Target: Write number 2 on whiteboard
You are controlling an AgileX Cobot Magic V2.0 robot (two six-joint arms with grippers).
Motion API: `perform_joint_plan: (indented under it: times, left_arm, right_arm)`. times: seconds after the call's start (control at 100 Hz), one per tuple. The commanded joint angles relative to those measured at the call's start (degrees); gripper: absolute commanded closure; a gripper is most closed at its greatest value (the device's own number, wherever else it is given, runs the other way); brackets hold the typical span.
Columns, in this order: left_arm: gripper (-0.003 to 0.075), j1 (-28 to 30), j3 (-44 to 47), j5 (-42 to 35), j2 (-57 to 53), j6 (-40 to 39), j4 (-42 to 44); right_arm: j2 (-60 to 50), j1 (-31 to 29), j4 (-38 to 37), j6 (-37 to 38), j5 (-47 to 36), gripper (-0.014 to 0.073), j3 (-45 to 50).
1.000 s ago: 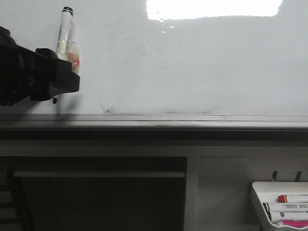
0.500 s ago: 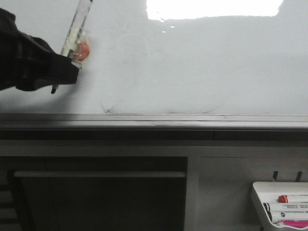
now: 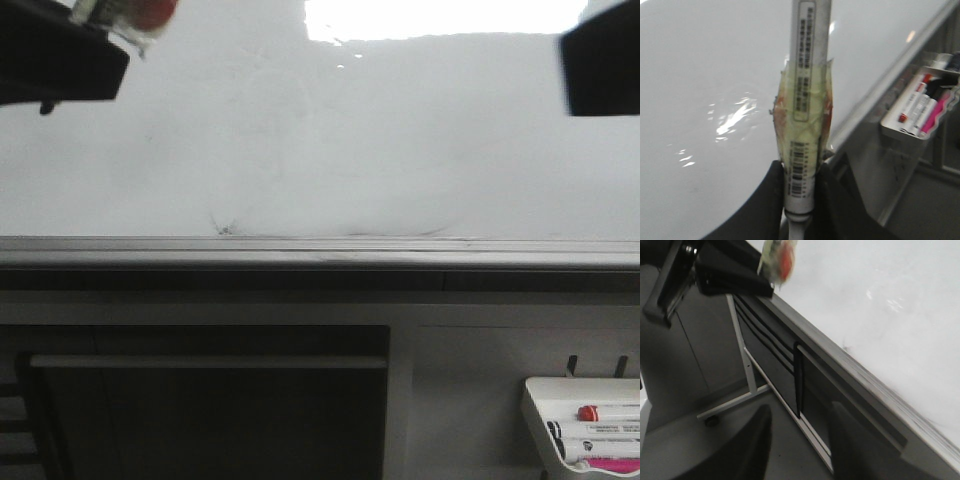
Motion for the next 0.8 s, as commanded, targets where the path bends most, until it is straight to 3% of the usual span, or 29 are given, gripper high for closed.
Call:
perform_joint_plan:
  times: [0.0,0.17,0.61,0.71,0.79]
  left_arm:
    - [0.0739,-3.99,1.22,-3.08,-0.59,-0.25,4.21]
    - [0.0739,-7.58,4.51,-5.37,-0.12,-0.25,4.33]
    - [0.0739,-7.69,4.61,-5.80,2.95,-0.25,9.61]
    - [0.0739,-7.69,4.61,-6.50,3.43,-0.25,9.61]
    - [0.0739,-7.69,4.61,-7.31,3.43,-0.25,9.61]
  right_arm:
    - [5.72,4.49,1.01,-1.37,-6.07,0.0228,-4.81]
    - [14.66,8.90,0.79,-1.37,-5.64,0.0224,-9.91]
    - [21.44,8.99,0.80,-1.37,-3.02,0.0230,-14.55]
    - [21.56,8.99,0.80,-1.37,-1.63,0.0322,-14.55]
    - [21.56,8.99,0.80,-1.37,-1.56,0.0498,-14.55]
